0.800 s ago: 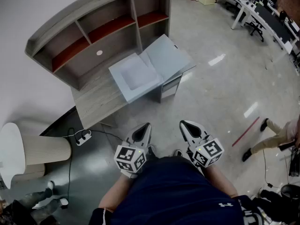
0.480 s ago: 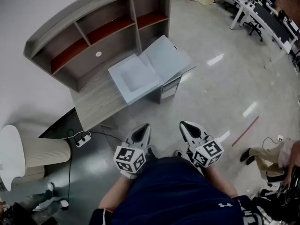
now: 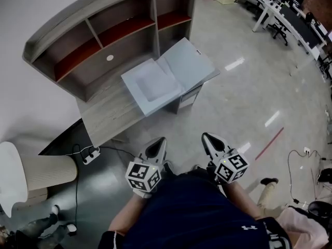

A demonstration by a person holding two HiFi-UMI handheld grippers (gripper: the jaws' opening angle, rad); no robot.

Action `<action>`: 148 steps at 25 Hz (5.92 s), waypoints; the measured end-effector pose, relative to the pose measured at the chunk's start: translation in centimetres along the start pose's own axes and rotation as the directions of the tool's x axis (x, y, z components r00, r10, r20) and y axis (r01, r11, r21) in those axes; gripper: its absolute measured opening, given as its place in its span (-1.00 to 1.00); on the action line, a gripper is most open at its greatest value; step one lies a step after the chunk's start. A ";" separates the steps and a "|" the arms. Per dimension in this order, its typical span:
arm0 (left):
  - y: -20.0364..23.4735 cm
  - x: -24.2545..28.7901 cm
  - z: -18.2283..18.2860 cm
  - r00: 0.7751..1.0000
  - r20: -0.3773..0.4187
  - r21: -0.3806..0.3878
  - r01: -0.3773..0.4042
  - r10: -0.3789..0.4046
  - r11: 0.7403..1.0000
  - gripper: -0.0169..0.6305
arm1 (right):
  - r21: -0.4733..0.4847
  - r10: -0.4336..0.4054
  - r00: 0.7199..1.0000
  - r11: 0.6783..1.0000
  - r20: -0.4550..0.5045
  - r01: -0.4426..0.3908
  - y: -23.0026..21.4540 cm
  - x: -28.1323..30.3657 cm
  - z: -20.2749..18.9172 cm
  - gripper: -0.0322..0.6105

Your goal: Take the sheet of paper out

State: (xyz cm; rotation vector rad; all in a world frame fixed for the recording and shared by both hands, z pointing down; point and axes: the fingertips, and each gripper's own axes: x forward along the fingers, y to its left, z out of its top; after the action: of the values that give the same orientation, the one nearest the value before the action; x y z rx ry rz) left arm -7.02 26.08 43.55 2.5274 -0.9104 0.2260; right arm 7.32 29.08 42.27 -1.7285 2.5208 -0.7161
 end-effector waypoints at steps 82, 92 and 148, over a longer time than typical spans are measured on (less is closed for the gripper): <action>25.5 20.6 9.1 0.983 -0.132 -0.082 -0.136 0.125 0.987 -0.90 | -0.027 0.000 0.839 0.999 -0.545 -0.017 -22.3 42.8 -2.5 -0.37; 27.2 21.0 8.2 0.964 -0.177 -0.141 -0.225 0.199 0.964 -0.90 | -0.218 -0.084 0.784 0.974 -0.615 -0.067 -23.8 47.8 -7.0 -0.11; 26.4 20.1 6.3 0.937 -0.182 -0.335 -0.345 0.299 0.877 -0.90 | 0.311 0.360 0.533 0.933 -0.766 -0.183 -20.7 50.0 -9.9 -0.85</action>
State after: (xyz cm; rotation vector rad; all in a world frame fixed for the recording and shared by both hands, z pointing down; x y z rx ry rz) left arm -8.36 -6.31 53.19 1.9924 -1.2002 0.2855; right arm 3.44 -17.50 71.20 -0.9610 2.9414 -2.0349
